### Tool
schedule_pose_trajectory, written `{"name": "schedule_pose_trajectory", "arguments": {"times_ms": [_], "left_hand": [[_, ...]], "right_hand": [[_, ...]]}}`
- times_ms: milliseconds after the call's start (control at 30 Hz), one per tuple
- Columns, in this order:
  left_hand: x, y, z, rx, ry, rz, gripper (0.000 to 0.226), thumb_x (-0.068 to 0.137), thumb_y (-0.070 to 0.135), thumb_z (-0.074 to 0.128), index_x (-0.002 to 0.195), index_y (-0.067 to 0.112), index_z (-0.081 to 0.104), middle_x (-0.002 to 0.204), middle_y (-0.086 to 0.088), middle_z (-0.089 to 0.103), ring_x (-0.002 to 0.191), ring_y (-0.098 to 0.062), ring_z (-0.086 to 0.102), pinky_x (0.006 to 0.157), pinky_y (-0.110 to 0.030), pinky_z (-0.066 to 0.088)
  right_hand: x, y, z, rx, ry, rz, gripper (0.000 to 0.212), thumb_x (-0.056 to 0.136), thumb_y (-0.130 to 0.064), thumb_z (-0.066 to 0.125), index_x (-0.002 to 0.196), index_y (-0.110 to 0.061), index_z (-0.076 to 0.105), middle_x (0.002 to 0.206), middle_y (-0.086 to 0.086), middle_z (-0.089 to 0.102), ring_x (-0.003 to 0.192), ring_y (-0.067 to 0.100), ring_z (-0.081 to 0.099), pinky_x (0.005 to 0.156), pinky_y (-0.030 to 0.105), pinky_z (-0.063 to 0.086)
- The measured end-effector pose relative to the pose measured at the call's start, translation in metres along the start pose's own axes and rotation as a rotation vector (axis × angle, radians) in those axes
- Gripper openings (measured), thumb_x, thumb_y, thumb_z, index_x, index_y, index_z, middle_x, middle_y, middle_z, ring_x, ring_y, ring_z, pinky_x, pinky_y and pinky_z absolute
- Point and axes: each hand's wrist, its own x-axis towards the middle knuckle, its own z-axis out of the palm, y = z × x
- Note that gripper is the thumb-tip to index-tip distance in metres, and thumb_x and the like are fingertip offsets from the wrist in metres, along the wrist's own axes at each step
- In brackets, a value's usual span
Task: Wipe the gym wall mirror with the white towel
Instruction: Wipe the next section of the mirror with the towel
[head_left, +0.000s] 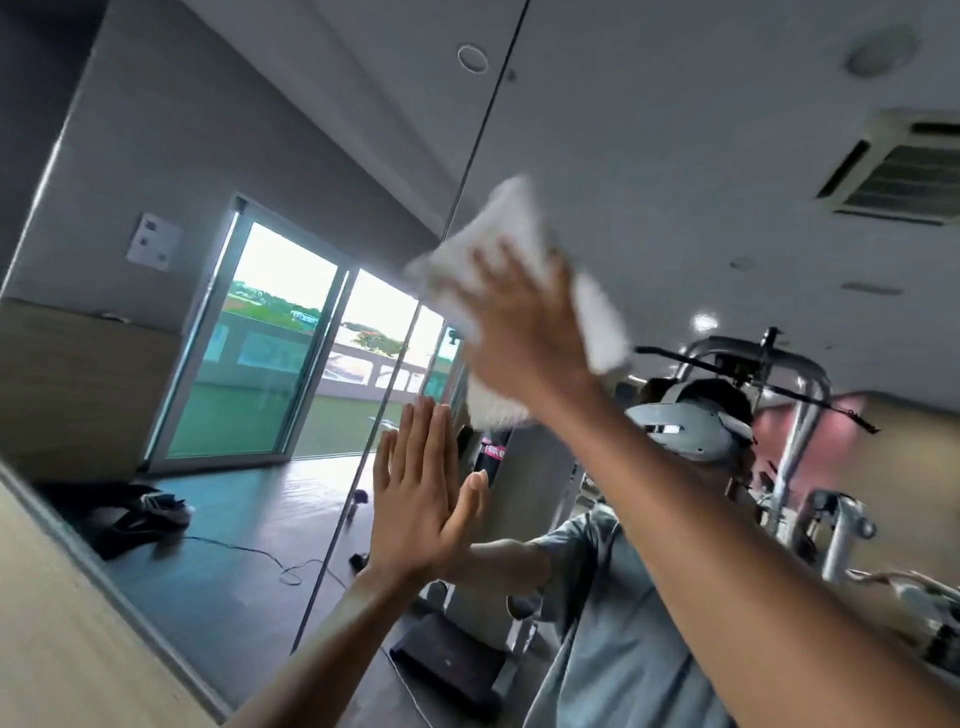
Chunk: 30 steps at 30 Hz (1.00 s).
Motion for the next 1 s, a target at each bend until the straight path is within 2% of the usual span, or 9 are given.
{"name": "schedule_pose_trajectory", "arguments": {"times_ms": [100,167,333,467,600,667,733,833,1000], "left_hand": [[-0.006,0.001,0.001,-0.015,0.011,-0.034,0.072,0.103,0.057,0.013,0.159,0.011,0.012,0.168,-0.006,0.008,0.155,-0.022,0.009,0.125,-0.038,0.0],[-0.017,-0.002,0.002,-0.042,0.014,-0.055,0.071,0.103,0.055,0.016,0.16,0.013,0.014,0.169,-0.004,0.008,0.155,-0.022,0.008,0.125,-0.04,0.003],[-0.029,-0.01,0.003,-0.032,0.012,-0.044,0.072,0.1,0.05,0.022,0.16,0.011,0.013,0.169,-0.003,0.004,0.156,-0.022,0.007,0.125,-0.039,0.0],[-0.028,-0.008,0.004,-0.053,0.035,-0.071,0.072,0.099,0.044,0.027,0.16,0.01,0.01,0.169,-0.005,0.004,0.156,-0.021,0.006,0.125,-0.038,0.001],[-0.067,-0.011,0.01,-0.057,0.051,-0.13,0.066,0.103,0.045,0.024,0.159,0.011,0.013,0.165,-0.016,0.021,0.153,-0.028,0.019,0.124,-0.04,0.009],[-0.089,-0.015,0.012,-0.074,0.047,-0.215,0.067,0.105,0.051,0.017,0.152,0.005,0.031,0.158,-0.018,0.034,0.147,-0.035,0.031,0.123,-0.042,0.012],[-0.098,-0.016,0.014,-0.08,0.048,-0.239,0.067,0.104,0.048,0.022,0.15,0.002,0.035,0.16,-0.017,0.032,0.149,-0.034,0.028,0.123,-0.041,0.012],[-0.093,-0.013,0.011,-0.076,0.075,-0.218,0.07,0.096,0.038,0.032,0.157,0.004,0.022,0.166,-0.012,0.02,0.154,-0.024,0.014,0.124,-0.039,0.009],[-0.097,-0.014,0.014,-0.108,0.097,-0.302,0.078,0.094,0.045,0.032,0.159,0.005,0.017,0.168,-0.008,0.01,0.156,-0.022,0.006,0.125,-0.039,0.004]], "right_hand": [[-0.001,-0.023,0.003,-0.061,-0.221,-0.445,0.058,0.102,-0.05,0.037,0.156,-0.043,0.018,0.168,-0.006,0.002,0.155,0.018,-0.003,0.118,0.059,-0.001],[0.009,0.002,-0.005,-0.038,-0.24,-0.498,0.055,0.101,-0.055,0.035,0.154,-0.048,0.021,0.167,-0.013,0.003,0.154,0.013,-0.002,0.118,0.055,-0.002],[0.047,0.077,-0.029,-0.022,0.048,-0.033,0.053,0.098,-0.049,0.043,0.15,-0.044,0.036,0.166,-0.005,0.021,0.152,0.019,0.015,0.113,0.056,0.013],[0.029,0.014,-0.004,-0.021,0.092,0.166,0.062,0.096,-0.042,0.047,0.155,-0.03,0.03,0.167,0.005,0.016,0.154,0.026,0.009,0.116,0.06,0.006],[-0.047,-0.06,0.025,0.013,-0.125,-0.36,0.062,0.099,-0.042,0.045,0.156,-0.037,0.024,0.168,0.001,0.007,0.155,0.022,0.001,0.114,0.06,-0.007],[-0.075,-0.054,0.024,-0.019,-0.265,-0.647,0.062,0.099,-0.049,0.044,0.156,-0.04,0.022,0.168,-0.005,0.005,0.155,0.018,-0.001,0.117,0.057,-0.009],[-0.068,-0.022,0.013,0.072,-0.337,-0.741,0.057,0.096,-0.051,0.044,0.151,-0.044,0.032,0.166,-0.012,0.011,0.154,0.012,0.002,0.119,0.057,-0.002],[-0.024,0.028,-0.003,0.117,-0.099,-0.527,0.058,0.086,-0.052,0.037,0.139,-0.038,0.055,0.157,-0.004,0.039,0.148,0.018,0.031,0.11,0.057,0.022],[-0.016,-0.002,0.009,0.017,0.098,0.148,0.06,0.092,-0.04,0.051,0.15,-0.029,0.041,0.165,0.004,0.023,0.153,0.025,0.016,0.113,0.055,0.006]]}}
